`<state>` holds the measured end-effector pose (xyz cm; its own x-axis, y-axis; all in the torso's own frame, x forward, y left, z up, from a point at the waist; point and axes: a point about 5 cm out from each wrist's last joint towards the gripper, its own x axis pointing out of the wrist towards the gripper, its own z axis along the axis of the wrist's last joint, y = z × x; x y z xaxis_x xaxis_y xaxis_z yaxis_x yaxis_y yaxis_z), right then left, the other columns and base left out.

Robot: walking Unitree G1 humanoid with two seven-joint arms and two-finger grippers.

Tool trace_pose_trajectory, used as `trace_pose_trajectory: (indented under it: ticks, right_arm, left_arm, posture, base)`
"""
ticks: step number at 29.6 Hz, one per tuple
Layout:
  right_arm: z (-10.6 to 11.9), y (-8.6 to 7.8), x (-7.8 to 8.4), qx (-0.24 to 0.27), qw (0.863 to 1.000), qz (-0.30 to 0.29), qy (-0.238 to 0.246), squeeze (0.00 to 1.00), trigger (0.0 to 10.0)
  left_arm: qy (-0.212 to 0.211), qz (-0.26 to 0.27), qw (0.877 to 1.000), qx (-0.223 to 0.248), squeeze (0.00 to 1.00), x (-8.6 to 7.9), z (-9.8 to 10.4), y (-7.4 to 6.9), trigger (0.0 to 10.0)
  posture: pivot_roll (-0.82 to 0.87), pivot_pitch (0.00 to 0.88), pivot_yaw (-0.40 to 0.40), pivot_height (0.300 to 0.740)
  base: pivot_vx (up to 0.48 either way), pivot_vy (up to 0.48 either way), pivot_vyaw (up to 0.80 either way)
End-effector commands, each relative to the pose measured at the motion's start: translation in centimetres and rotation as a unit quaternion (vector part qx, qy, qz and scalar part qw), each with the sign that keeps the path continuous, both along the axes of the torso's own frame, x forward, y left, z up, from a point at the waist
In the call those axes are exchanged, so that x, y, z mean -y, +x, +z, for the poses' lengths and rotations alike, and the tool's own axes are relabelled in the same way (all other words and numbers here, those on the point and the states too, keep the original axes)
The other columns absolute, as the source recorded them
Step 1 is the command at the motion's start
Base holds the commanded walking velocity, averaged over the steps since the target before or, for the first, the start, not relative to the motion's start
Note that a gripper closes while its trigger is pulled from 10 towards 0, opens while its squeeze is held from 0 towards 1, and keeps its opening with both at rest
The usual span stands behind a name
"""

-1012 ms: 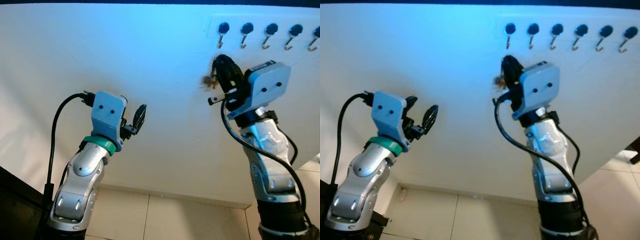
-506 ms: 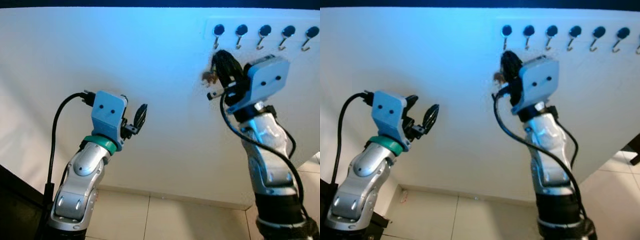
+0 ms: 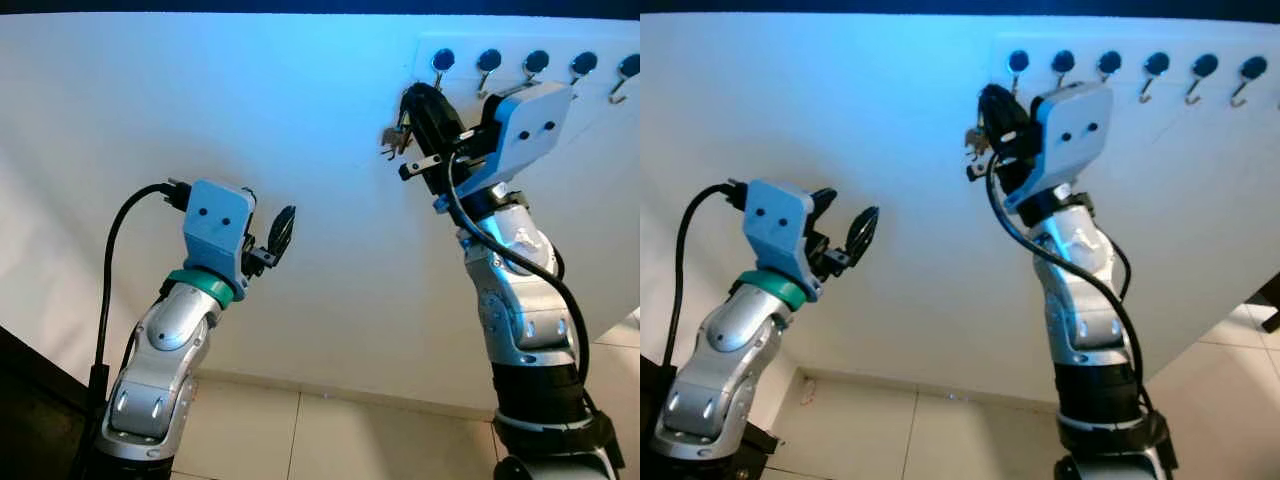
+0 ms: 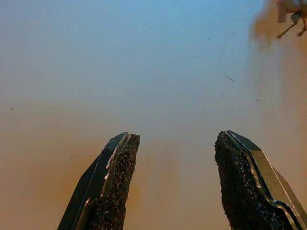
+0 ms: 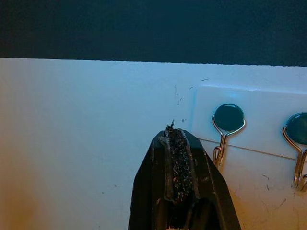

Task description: Hang keys on a hook

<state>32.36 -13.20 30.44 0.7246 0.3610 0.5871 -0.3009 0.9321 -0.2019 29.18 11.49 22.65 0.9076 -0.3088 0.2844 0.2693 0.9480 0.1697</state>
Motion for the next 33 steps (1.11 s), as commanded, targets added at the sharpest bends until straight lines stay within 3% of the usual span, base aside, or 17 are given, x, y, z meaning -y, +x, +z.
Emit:
trace_pose_trajectory:
  ticks: [1, 7, 15, 24, 32, 33]
  right_arm:
    - [0.3, 0.1, 0.1, 0.003, 1.000, -0.002, 0.007, 0.00, 10.0]
    - [0.7, -0.1, 0.4, 0.014, 1.000, -0.011, 0.006, 0.00, 10.0]
    - [0.8, -0.2, 2.3, 0.019, 0.998, -0.062, 0.021, 0.00, 10.0]
    - [1.0, 0.1, 2.7, 0.018, 0.997, -0.070, 0.025, 0.00, 10.0]
    - [0.1, 1.0, 2.6, -0.026, 0.997, -0.055, 0.046, 0.00, 10.0]
    - [-0.5, 1.5, 2.3, -0.062, 0.996, -0.035, 0.057, 0.00, 10.0]
  left_arm:
    - [0.002, 0.002, 1.000, 0.003, 0.00, -0.1, -0.1, -0.2, 10.0]
    - [0.002, 0.001, 1.000, 0.003, 0.00, 0.0, -0.1, -0.1, 10.0]
    - [0.003, -0.001, 1.000, 0.000, 0.00, 0.0, -0.2, -0.1, 10.0]
    - [0.002, -0.001, 1.000, 0.002, 0.00, 0.1, 0.0, 0.0, 10.0]
    - [0.003, 0.003, 1.000, 0.001, 0.00, -0.1, 0.0, -0.1, 10.0]
    - [0.003, 0.004, 1.000, 0.002, 0.00, -0.2, 0.0, -0.1, 10.0]
  posture:
    - [-0.12, 0.034, 0.123, 0.740]
    - [-0.12, 0.035, 0.122, 0.740]
    - [-0.12, 0.043, 0.133, 0.740]
    - [-0.12, 0.043, 0.133, 0.740]
    - [-0.11, 0.044, 0.130, 0.740]
    - [-0.11, 0.043, 0.129, 0.740]
  base:
    - [0.000, 0.000, 0.00]
    - [0.000, 0.000, 0.00]
    - [0.000, 0.000, 0.00]
    - [0.000, 0.000, 0.00]
    - [0.000, 0.000, 0.00]
    - [0.000, 0.000, 0.00]
